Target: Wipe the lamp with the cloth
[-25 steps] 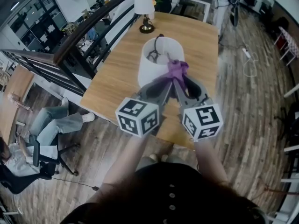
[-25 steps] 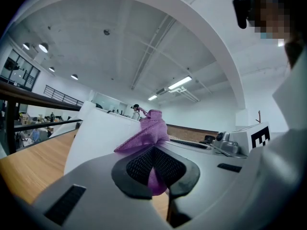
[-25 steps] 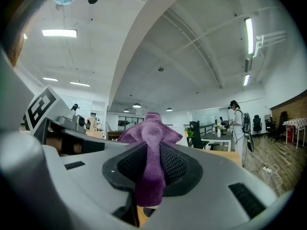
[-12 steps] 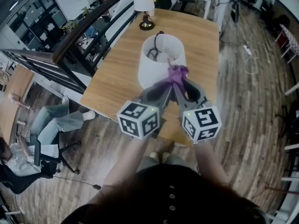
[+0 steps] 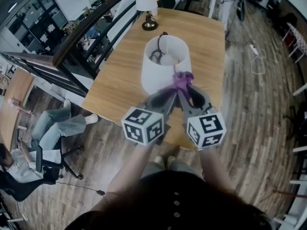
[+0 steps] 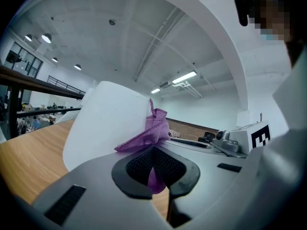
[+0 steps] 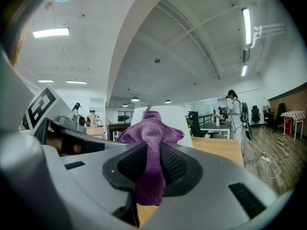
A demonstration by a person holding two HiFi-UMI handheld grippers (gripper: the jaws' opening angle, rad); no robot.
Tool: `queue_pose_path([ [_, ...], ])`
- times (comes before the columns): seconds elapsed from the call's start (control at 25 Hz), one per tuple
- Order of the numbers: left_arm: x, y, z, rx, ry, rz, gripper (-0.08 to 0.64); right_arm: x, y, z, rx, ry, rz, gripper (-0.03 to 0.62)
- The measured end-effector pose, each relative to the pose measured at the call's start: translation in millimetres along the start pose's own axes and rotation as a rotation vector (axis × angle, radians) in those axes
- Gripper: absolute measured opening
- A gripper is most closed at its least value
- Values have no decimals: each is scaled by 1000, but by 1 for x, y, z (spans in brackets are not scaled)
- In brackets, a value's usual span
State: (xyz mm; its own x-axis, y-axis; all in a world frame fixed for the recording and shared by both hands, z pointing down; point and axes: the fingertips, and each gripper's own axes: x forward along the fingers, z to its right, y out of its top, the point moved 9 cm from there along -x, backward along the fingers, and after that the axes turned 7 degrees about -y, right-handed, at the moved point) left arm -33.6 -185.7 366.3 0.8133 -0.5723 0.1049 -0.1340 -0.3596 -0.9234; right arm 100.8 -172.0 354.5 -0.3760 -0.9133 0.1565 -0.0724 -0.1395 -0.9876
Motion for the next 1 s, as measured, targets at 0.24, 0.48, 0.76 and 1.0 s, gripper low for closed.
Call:
queue_pose_path([
  [0.24, 1, -13, -2, -26, -2, -24, 9, -1, -10, 0, 0, -3, -29, 86],
  [0.48, 0, -21, -3, -53, -5, -40, 11, -3, -18, -2, 11, 1, -55, 86],
  [0.76, 0, -36, -5, -79, 0, -75, 9, -4, -33, -3, 27, 4, -90, 86],
  [1.0, 1, -48, -6, -108, 4, -93, 9, -5, -45, -1, 45, 8, -126, 86],
])
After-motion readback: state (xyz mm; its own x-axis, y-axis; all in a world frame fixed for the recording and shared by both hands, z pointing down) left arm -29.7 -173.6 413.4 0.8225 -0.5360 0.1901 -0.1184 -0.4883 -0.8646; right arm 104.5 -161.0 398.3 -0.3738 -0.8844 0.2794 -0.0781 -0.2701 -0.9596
